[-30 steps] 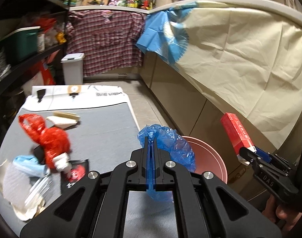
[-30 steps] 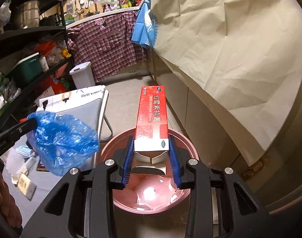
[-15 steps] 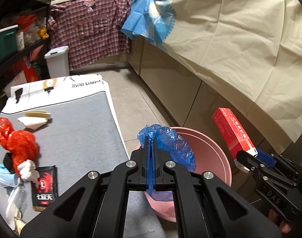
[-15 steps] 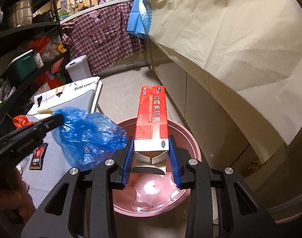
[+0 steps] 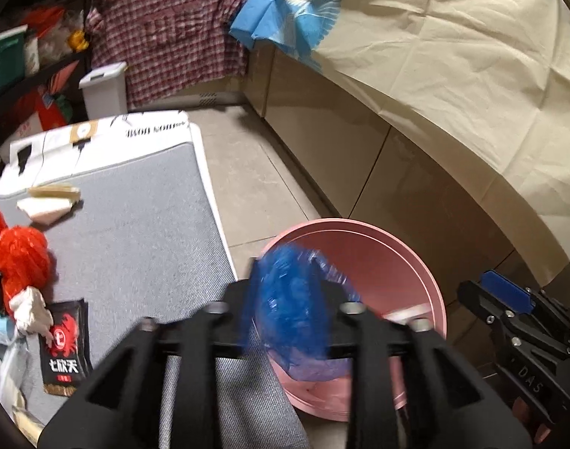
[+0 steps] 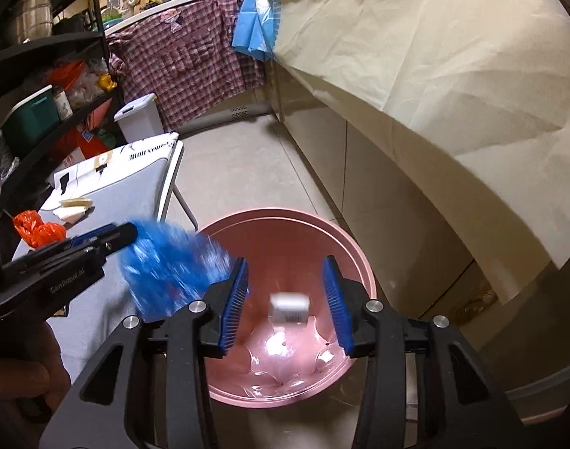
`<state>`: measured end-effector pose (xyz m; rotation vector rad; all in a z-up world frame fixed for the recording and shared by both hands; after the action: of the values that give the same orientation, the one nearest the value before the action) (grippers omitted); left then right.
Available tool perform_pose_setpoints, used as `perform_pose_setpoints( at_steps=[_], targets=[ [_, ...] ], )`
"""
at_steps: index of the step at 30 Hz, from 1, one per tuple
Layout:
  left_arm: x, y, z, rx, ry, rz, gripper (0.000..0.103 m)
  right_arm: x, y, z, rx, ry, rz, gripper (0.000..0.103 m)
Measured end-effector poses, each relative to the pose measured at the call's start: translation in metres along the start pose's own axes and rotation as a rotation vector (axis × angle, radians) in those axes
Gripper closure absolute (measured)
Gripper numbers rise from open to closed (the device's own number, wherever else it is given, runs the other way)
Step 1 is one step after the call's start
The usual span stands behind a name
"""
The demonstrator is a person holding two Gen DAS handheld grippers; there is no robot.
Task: Collect trash
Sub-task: 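Carry both items over the pink bucket and open both tools to drop them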
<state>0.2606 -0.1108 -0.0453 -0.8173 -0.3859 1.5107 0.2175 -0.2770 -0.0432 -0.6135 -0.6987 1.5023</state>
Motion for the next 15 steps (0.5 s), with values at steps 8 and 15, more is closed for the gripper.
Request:
perform_pose_setpoints(
  at_steps=[8, 15],
  targets=[
    [0.011, 0.004, 0.018, -0.009, 0.015, 0.020, 0.066, 0.001, 0.000, 0.003, -0.014, 0.011, 0.007, 0.054],
    [0.021, 0.009, 0.061, -0.044, 0.017, -0.026, 0.066, 0.005, -0.002, 0.014, -0.054, 0.012, 0.026, 0.054]
  ],
)
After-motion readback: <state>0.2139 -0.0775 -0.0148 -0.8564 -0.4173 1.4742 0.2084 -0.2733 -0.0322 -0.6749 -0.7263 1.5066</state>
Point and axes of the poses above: each gripper's, at about its wrist camera, not at the fingertips, and z roughly against the way its jaws point, x to its left, y to its underside, the point moved 5 cm from there along -z, roughly the way its jaws point, and after that the axes turned 6 degrees about z, right-handed, at the moved point
